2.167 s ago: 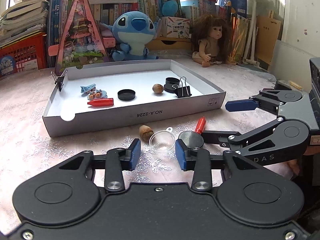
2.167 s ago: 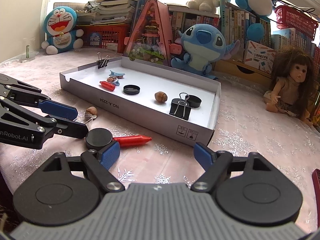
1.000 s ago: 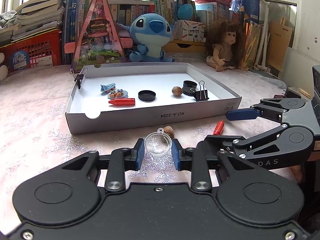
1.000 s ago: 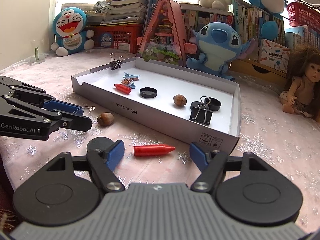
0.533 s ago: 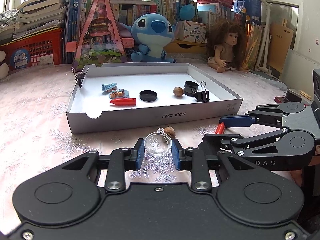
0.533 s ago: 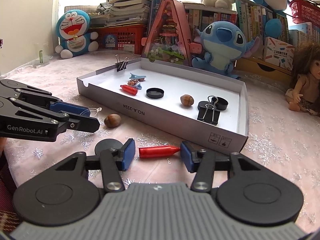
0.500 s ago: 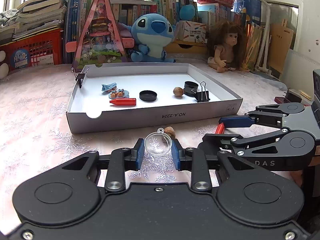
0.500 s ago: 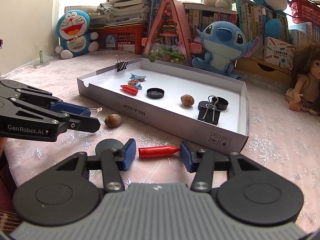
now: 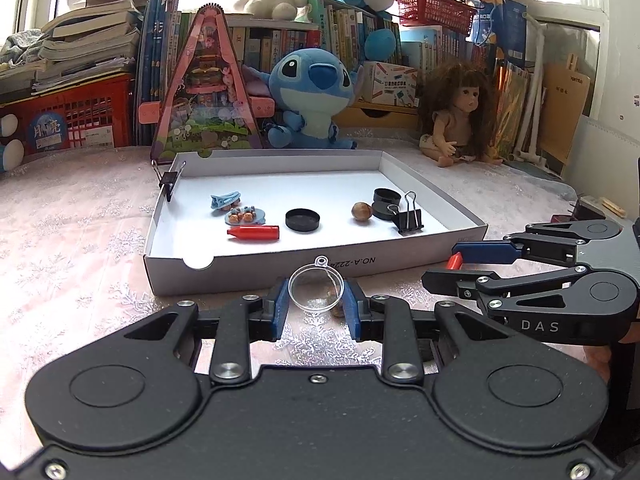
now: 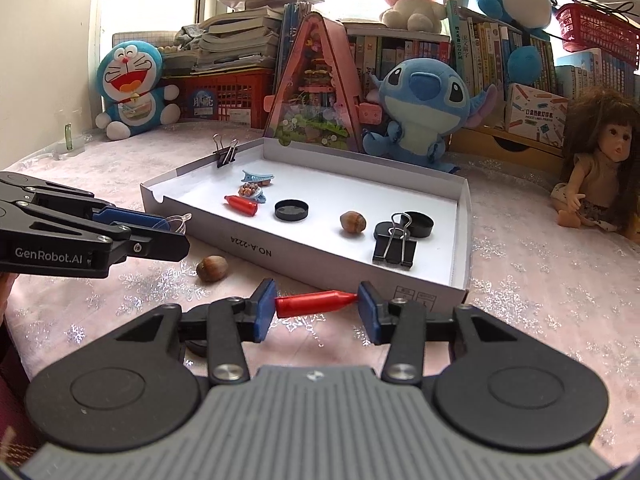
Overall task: Organize rigid objects
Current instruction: 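Carry the dome and red crayon over the white tray with both tools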
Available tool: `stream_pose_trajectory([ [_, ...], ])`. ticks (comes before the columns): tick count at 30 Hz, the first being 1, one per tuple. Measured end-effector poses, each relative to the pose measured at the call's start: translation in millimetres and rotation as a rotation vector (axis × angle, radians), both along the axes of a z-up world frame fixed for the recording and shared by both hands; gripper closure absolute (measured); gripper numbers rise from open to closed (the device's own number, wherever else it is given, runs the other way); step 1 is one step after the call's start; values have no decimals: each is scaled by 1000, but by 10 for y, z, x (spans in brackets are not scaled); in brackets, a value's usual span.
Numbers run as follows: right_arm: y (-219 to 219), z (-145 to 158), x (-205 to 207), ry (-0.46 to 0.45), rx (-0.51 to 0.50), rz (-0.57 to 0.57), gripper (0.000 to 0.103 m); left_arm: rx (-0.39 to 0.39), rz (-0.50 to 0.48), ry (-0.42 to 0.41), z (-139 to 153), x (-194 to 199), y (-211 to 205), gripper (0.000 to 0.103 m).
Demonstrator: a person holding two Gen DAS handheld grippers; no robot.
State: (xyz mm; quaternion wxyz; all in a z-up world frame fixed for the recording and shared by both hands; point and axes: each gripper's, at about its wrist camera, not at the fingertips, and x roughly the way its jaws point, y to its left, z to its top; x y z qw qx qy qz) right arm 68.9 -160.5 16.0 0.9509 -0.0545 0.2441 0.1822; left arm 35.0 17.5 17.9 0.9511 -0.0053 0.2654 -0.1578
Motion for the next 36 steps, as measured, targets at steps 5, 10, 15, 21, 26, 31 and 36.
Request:
stream_pose_trajectory([
  [5,-37,76,46,-14,8,-42,54,-15,21,-12,71,75,19,76],
  [10,-79,165,119,-22,29,-87,54,-18,33,-34,148,146,11,76],
  [15,-126,231,229,-20,52,-131,54,-39,65,-24,195,278,47,76],
  [21,-169,298,374,-19,77,-157,54,-37,89,-35,254,422,80,76],
  [26,-184,342,542,-10,103,-169,54,-46,108,-32,285,580,90,76],
  [31,-224,379,710,15,135,-175,54,-35,120,-37,310,728,83,76],
  [36,-293,397,940,72,184,-191,54,-16,116,-39,341,927,76,76],
])
